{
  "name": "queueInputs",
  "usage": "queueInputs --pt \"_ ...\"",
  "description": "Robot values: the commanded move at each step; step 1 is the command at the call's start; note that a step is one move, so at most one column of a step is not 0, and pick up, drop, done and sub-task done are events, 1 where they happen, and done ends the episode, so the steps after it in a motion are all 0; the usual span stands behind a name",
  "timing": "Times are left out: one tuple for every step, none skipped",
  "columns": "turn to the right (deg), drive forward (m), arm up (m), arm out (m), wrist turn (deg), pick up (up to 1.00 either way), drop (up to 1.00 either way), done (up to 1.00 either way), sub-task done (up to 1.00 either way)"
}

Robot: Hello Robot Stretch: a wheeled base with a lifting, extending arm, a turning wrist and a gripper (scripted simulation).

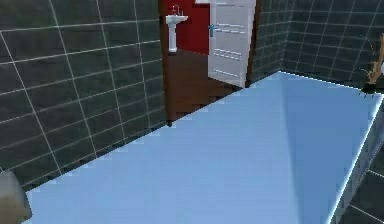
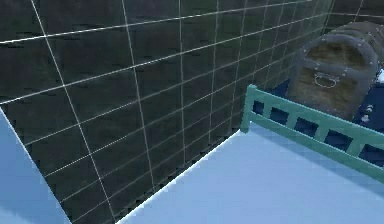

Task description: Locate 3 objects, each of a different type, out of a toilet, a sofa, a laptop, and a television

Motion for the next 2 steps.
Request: queueInputs --pt "0.0 0.40 0.00 0.00 0.0 0.00 0.00 0.00 0.00" --pt "0.0 0.45 0.00 0.00 0.0 0.00 0.00 0.00 0.00"
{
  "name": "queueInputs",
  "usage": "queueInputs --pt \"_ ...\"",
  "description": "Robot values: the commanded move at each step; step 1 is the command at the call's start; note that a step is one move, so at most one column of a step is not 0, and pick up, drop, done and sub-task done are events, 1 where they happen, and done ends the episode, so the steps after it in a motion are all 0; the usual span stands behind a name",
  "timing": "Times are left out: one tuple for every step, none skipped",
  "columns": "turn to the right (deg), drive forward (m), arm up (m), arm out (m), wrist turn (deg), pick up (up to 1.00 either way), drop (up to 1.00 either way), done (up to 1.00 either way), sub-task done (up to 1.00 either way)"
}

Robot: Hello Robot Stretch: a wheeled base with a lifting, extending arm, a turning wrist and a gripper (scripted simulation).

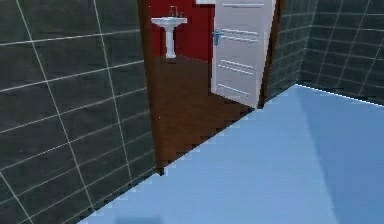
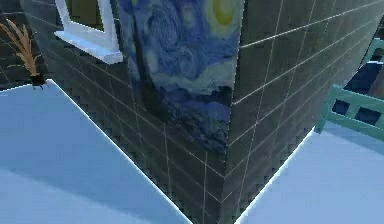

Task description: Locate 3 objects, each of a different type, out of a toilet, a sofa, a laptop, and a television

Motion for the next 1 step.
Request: queueInputs --pt "15.0 0.00 0.00 0.00 0.0 0.00 0.00 0.00 0.00"
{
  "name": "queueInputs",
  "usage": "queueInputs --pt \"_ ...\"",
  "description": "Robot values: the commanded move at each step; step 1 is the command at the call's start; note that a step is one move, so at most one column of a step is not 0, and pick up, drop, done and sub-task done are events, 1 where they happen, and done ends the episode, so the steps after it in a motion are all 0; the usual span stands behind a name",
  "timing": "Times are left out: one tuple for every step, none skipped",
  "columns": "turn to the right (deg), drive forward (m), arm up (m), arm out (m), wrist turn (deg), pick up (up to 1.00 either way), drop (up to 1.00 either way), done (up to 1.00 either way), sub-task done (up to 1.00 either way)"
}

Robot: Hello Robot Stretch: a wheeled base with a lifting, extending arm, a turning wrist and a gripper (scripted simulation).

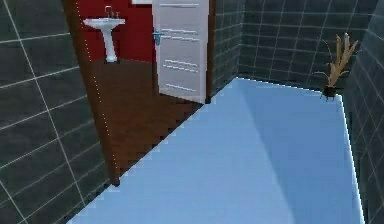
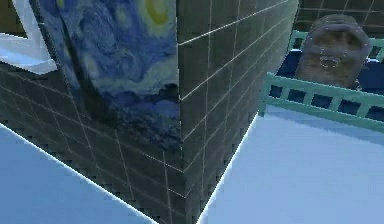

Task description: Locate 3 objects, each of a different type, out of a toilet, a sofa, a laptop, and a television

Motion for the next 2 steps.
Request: queueInputs --pt "0.0 1.00 0.00 0.00 0.0 0.00 0.00 0.00 0.00" --pt "0.0 0.35 0.00 0.00 0.0 0.00 0.00 0.00 0.00"
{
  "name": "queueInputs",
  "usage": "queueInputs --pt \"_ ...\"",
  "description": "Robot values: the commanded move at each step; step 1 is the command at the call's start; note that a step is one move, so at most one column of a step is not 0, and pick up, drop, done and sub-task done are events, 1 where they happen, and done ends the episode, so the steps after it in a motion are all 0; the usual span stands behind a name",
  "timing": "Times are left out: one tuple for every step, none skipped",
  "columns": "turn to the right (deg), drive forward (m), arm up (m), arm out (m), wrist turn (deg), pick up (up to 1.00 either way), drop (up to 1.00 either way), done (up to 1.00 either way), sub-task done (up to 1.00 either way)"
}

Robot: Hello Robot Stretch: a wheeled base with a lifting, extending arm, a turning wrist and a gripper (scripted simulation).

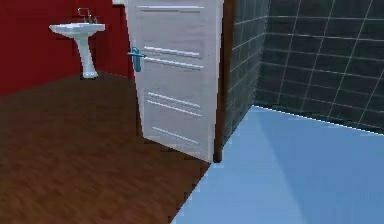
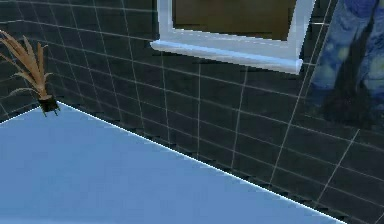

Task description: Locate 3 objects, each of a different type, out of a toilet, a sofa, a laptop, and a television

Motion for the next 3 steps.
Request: queueInputs --pt "-6.0 0.00 0.00 0.00 0.0 0.00 0.00 0.00 0.00" --pt "0.0 0.60 0.00 0.00 0.0 0.00 0.00 0.00 0.00" --pt "-45.0 0.00 0.00 0.00 0.0 0.00 0.00 0.00 0.00"
